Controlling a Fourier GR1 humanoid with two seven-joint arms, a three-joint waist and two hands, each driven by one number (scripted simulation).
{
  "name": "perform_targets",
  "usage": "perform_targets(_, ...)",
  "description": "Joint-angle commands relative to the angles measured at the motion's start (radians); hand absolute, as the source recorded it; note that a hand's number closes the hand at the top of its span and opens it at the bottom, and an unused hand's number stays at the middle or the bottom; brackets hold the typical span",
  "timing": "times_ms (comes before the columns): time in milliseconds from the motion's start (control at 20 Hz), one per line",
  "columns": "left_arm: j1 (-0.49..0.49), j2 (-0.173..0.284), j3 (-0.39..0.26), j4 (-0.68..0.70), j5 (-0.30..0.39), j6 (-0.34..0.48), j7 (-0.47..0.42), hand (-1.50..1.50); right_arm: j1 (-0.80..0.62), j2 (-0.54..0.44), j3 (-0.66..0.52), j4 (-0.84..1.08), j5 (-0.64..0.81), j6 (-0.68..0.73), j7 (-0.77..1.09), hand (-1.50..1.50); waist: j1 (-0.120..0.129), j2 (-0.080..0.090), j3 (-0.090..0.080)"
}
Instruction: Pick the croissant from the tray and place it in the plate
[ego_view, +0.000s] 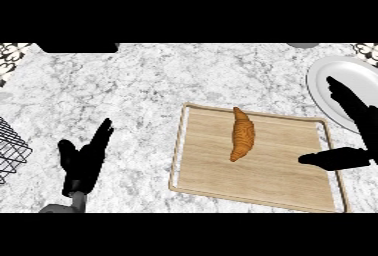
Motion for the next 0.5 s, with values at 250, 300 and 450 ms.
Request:
perform_targets(250, -0.005, -0.060, -0.015, 0.028, -0.017, -0.009, 0.046, 0.00, -0.074, 0.130, 0.150, -0.010, 0.203, -0.048, 0.208, -1.50, -0.001, 0.007, -0.006)
perform_targets(300, 0.034, -0.012, 0.014, 0.019, 0.011, -0.067, 0.026, 0.00, -0.113, 0.128, 0.150, 0.025, 0.198, -0.018, 0.236, -1.50, 0.004, 0.007, -0.006)
perform_targets(450, 0.080, -0.028, -0.015, -0.079, -0.011, -0.030, 0.075, 0.00, -0.089, 0.191, 0.211, -0.025, 0.212, -0.012, 0.316, -1.50, 0.005, 0.004, -0.006)
